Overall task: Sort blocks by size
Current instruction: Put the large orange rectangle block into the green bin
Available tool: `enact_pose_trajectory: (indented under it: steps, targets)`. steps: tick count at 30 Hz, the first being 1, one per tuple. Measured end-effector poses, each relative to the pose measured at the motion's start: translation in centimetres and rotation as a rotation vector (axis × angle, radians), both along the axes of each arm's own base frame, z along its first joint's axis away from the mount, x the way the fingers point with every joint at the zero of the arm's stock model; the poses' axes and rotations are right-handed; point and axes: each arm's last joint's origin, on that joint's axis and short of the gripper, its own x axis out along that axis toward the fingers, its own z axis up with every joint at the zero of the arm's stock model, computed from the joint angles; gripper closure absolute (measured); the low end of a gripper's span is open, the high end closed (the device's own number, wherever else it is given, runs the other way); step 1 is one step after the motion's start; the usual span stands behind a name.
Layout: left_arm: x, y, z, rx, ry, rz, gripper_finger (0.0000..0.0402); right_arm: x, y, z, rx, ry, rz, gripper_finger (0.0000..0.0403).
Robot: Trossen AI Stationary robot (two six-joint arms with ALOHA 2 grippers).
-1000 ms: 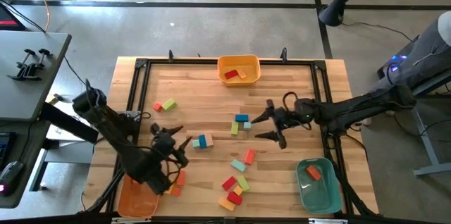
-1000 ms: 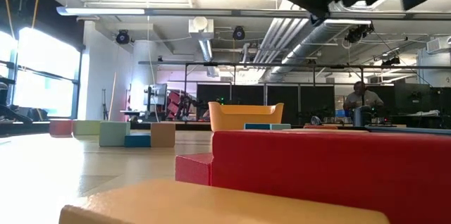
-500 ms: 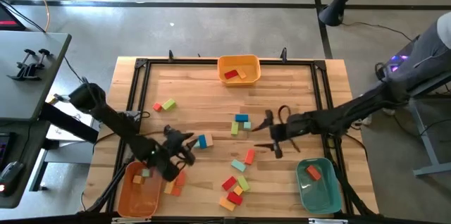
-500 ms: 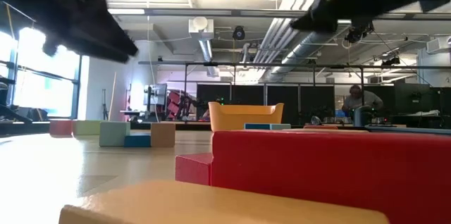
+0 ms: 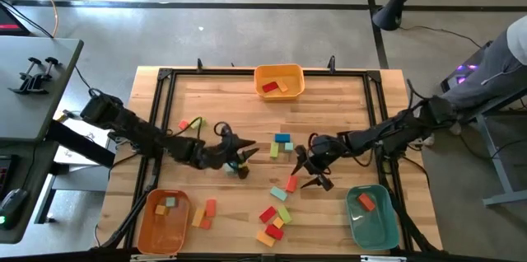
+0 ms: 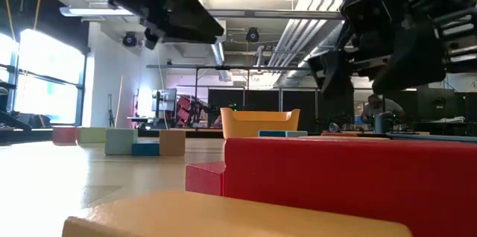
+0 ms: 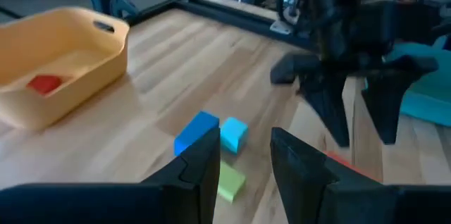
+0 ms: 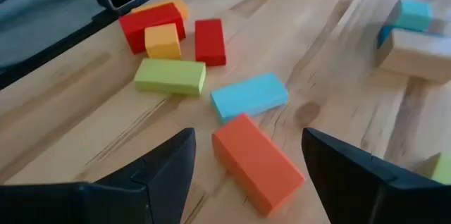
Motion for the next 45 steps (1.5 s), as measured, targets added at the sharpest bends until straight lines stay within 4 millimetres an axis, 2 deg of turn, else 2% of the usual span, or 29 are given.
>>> enact_pose_trajectory:
  steps: [7, 16, 21, 25, 29, 30, 33, 36, 41, 45]
  targets:
    - [0.5, 1.6, -0.1, -0.016, 0.0, 0.024, 0.0291, 1.5, 0.1, -0.7, 0.004, 0.009, 0.091, 0.0146]
    - [0.6, 1.5, -0.1, -0.036, 0.002, -0.019, 0.0291, 4.1, 0.1, -1.7, -0.047, 0.06, 0.141, 0.0149]
    - [0.6, 1.5, -0.1, -0.039, 0.001, -0.024, 0.0291, 4.4, 0.1, -3.2, -0.113, 0.137, 0.139, 0.0157]
    - [0.6, 1.6, -0.1, -0.034, 0.005, -0.023, 0.0291, 4.9, 0.1, -4.1, -0.129, 0.175, 0.12, 0.0185]
    - [0.6, 1.5, 0.0, -0.017, 0.009, -0.032, 0.0291, 5.4, 0.0, -3.8, -0.097, 0.233, -0.016, 0.026]
    - [0.6, 1.5, -0.1, -0.017, 0.01, -0.035, 0.0291, 5.4, 0.0, -3.6, -0.084, 0.252, -0.056, 0.0277]
    - [0.5, 1.3, -0.1, -0.012, 0.018, -0.041, 0.0291, 5.1, 0.1, -2.5, -0.085, 0.317, -0.175, 0.0273]
    - [0.5, 1.1, -0.1, 0.006, 0.028, -0.062, 0.0291, 3.8, 1.3, -0.3, -0.148, 0.383, -0.256, 0.0273]
    - [0.5, 0.9, -0.1, 0.053, 0.043, -0.089, 0.0291, -0.5, 4.8, 4.9, -0.164, 0.498, -0.425, 0.0273]
    - [0.5, 1.1, -0.1, 0.093, 0.056, -0.094, 0.0291, -5.1, 8.0, 8.8, -0.105, 0.597, -0.693, 0.0273]
